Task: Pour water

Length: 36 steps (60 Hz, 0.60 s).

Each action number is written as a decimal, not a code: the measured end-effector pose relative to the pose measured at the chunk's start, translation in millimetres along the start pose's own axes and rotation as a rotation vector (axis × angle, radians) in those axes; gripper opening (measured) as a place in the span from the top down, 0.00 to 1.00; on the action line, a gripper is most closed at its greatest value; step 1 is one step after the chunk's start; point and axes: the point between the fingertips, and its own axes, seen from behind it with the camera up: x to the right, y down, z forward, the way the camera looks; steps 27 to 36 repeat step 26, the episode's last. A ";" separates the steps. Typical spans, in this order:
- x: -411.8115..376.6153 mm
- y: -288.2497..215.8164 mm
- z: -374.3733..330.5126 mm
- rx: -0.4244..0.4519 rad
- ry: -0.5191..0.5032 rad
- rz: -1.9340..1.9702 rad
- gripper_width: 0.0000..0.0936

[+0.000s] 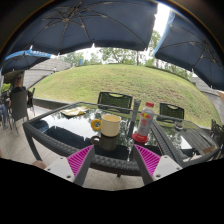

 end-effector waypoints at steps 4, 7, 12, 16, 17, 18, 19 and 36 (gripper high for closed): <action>-8.9 0.0 -15.2 0.016 -0.002 -0.040 0.12; -12.2 0.9 -25.9 0.032 0.010 -0.069 0.12; -16.0 4.3 -40.0 0.035 0.008 -0.067 0.12; -13.4 2.3 -46.8 0.054 0.022 -0.100 0.12; -12.2 0.2 -45.4 0.060 0.028 -0.108 0.12; -10.9 -0.7 -45.8 0.065 0.035 -0.114 0.12; -9.2 -1.4 -46.0 0.068 0.043 -0.117 0.11; -13.2 -0.2 -42.5 0.065 0.036 -0.103 0.12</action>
